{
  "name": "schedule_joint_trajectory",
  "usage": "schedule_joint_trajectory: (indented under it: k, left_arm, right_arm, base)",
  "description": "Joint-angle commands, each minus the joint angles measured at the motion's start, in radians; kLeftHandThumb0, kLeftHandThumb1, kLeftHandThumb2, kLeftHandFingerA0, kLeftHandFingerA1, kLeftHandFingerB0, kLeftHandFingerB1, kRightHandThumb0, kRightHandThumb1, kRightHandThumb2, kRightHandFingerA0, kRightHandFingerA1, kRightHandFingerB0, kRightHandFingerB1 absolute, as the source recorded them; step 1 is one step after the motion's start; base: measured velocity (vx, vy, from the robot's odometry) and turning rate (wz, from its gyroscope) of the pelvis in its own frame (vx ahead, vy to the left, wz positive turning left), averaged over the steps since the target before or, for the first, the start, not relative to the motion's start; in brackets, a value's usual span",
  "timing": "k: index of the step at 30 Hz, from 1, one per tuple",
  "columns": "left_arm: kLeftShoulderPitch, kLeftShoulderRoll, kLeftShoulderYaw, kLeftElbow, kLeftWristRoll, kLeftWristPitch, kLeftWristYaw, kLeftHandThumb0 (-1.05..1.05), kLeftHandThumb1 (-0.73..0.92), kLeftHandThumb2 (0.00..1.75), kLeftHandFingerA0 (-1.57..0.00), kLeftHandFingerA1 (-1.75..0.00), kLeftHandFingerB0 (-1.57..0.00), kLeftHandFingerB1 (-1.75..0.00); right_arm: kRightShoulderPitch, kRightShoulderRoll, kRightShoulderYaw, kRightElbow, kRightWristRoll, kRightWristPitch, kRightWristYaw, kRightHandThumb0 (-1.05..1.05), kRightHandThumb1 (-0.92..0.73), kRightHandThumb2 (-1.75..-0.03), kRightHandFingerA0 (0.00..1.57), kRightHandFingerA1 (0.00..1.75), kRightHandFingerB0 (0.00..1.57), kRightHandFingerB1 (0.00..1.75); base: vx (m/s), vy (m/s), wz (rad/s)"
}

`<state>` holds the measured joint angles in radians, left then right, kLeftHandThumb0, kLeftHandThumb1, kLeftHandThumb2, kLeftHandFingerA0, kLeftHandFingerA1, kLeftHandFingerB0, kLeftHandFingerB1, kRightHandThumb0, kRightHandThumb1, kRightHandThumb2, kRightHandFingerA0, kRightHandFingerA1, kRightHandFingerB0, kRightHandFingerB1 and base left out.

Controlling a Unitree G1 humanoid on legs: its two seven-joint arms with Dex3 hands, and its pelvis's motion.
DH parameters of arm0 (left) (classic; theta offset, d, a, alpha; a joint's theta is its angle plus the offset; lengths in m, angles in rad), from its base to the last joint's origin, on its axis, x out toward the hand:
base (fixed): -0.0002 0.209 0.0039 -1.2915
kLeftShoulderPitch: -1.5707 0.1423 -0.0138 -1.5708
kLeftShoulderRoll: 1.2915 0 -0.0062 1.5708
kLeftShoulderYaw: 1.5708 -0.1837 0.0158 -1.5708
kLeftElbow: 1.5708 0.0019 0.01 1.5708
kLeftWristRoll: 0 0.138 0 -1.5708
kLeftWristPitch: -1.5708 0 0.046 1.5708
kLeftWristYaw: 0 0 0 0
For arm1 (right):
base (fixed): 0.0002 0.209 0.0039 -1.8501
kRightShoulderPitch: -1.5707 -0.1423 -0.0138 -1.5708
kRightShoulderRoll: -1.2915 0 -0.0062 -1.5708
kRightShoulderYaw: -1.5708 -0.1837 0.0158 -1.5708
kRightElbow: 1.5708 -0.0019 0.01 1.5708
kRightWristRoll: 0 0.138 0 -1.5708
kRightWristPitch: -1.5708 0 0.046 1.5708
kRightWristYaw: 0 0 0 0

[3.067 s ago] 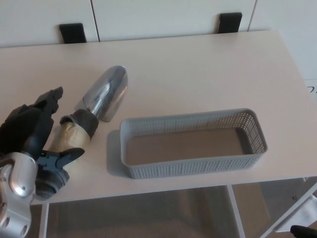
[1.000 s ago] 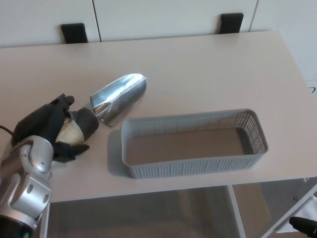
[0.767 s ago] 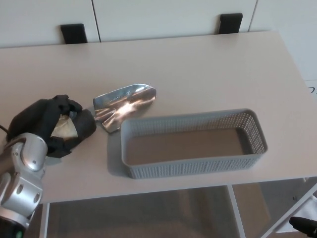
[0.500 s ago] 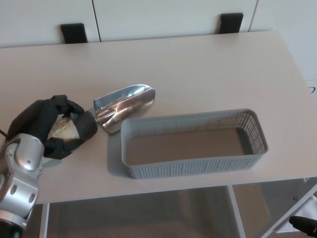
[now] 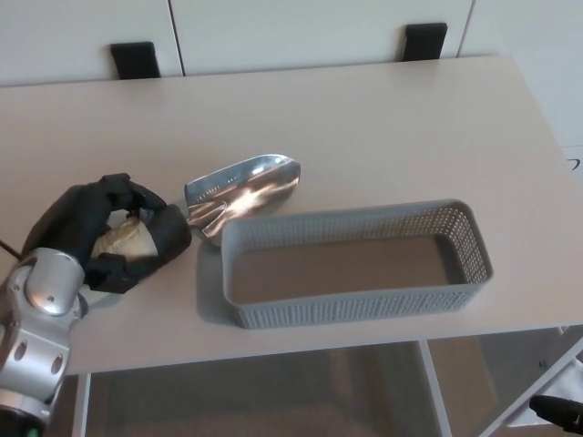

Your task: The robot walks towards a desk on which a shovel is kept on the left hand side and a container is kept on the right hand side. The robot picks up the shovel using its left hand and places it in the container.

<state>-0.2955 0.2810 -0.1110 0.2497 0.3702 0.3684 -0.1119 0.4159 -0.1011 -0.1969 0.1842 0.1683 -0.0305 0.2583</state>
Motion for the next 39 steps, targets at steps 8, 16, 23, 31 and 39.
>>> schedule_joint_trajectory:
  k: [8,16,23,31,39]
  left_arm:
    - [-0.08,-0.127,0.349,0.132,-0.325,0.011,0.013,-0.04,0.72,0.83,-0.71,-1.72,-0.64,-1.37]
    - [-0.147,-0.105,0.445,0.184,-0.374,0.006,-0.03,-0.08,0.64,0.96,-0.79,-1.75,-0.66,-1.33]
    - [-0.196,-0.092,0.422,0.077,-0.38,0.109,-0.067,-0.07,0.68,0.86,-0.85,-1.7,-0.72,-1.25]
    - [-0.187,-0.072,0.25,-0.194,-0.375,0.274,-0.149,-0.14,0.69,0.79,-0.96,-1.53,-0.81,-1.15]
    - [-0.165,-0.06,0.115,-0.384,-0.388,0.365,-0.202,-0.08,0.73,0.84,-1.02,-1.47,-0.83,-1.15]
  right_arm:
    - [-0.004,-0.012,-0.008,0.001,0.011,0.002,0.003,-0.39,-0.4,-0.53,0.89,0.49,0.74,0.48]
    - [-0.008,-0.017,-0.003,0.005,0.001,-0.005,0.006,-0.4,-0.4,-0.53,0.88,0.48,0.73,0.48]
    - [-0.01,-0.021,-0.002,0.0,-0.003,0.005,0.002,-0.4,-0.41,-0.53,0.86,0.48,0.73,0.47]
    - [-0.022,-0.021,0.0,-0.009,-0.002,0.024,-0.001,-0.4,-0.4,-0.53,0.87,0.49,0.74,0.48]
    - [-0.037,-0.04,0.009,-0.012,-0.015,0.029,0.0,-0.44,-0.4,-0.53,0.87,0.48,0.74,0.47]
  base:
    - [0.0,0.0,0.0]
    - [0.0,0.0,0.0]
    - [0.0,0.0,0.0]
    - [0.0,0.0,0.0]
    - [0.0,0.0,0.0]
